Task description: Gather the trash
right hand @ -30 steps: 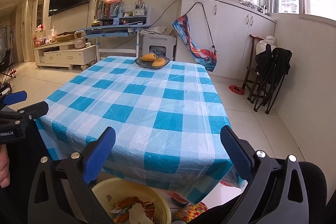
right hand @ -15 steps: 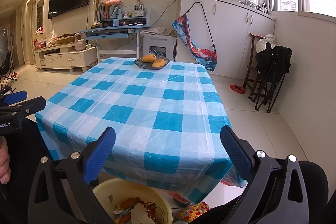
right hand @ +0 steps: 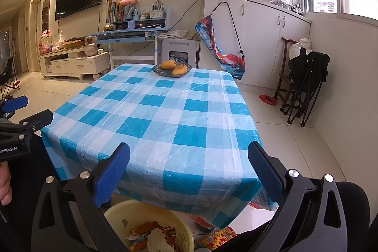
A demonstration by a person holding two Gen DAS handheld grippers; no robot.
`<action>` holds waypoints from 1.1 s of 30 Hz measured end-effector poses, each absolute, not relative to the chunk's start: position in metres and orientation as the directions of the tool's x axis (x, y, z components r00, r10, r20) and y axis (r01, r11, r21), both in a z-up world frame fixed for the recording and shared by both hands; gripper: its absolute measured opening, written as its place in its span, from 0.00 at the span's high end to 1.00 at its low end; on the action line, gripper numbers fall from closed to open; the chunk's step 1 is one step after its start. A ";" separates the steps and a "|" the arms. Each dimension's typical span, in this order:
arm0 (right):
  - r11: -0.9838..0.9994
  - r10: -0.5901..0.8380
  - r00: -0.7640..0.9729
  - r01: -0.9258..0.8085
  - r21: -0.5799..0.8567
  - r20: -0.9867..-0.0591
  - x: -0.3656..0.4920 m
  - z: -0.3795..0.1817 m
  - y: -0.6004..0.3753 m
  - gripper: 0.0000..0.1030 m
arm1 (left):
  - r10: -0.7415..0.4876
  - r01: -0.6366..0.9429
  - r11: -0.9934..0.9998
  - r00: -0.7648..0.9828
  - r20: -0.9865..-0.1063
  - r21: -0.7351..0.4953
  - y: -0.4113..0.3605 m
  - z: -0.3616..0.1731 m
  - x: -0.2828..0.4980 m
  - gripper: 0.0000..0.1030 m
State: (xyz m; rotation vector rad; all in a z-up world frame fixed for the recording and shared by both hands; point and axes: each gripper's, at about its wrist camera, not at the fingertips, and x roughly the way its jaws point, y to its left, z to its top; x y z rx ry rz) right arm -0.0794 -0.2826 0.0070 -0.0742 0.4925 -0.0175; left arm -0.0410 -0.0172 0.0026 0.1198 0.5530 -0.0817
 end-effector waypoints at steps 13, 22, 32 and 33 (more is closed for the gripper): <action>0.996 -0.028 0.876 -0.017 -0.089 -0.482 -0.078 0.001 -0.277 0.07 | -0.103 0.139 0.990 0.846 -0.523 0.029 -0.011 0.007 -0.046 0.07; 0.996 -0.026 0.874 -0.019 -0.089 -0.485 -0.078 0.002 -0.277 0.07 | -0.115 0.152 0.988 0.845 -0.523 0.029 -0.014 0.005 -0.046 0.07; 0.996 -0.027 0.874 -0.020 -0.090 -0.485 -0.078 0.002 -0.277 0.07 | -0.119 0.152 0.988 0.843 -0.524 0.020 -0.014 0.005 -0.045 0.07; 0.996 -0.027 0.874 -0.019 -0.090 -0.485 -0.078 0.002 -0.277 0.07 | -0.118 0.152 0.988 0.843 -0.525 0.021 -0.014 0.005 -0.045 0.07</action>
